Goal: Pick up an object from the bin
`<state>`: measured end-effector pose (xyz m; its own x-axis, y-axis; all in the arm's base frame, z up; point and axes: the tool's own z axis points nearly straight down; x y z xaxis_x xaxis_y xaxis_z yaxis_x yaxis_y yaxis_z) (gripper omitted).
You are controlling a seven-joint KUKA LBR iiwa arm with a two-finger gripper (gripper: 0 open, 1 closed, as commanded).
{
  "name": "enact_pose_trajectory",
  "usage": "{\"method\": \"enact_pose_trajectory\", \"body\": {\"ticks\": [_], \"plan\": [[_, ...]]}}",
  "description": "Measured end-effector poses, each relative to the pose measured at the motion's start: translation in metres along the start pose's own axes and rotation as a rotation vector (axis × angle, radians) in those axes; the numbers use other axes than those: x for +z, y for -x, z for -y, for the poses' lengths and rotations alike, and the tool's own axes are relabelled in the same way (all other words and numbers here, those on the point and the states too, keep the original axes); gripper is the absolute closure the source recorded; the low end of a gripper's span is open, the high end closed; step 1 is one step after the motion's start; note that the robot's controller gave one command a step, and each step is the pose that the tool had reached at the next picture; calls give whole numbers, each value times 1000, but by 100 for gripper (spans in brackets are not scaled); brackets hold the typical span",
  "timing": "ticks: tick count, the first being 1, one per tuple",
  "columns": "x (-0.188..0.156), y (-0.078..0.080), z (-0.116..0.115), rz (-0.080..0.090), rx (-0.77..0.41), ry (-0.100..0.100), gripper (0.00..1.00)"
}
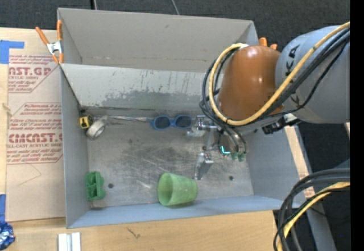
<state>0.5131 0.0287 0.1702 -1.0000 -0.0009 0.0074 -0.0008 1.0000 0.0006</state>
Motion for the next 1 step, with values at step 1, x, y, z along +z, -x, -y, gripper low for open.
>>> {"method": "enact_pose_trajectory", "body": {"ticks": [1], "plan": [[91,-27,-59,25,-448,-2,0]]}}
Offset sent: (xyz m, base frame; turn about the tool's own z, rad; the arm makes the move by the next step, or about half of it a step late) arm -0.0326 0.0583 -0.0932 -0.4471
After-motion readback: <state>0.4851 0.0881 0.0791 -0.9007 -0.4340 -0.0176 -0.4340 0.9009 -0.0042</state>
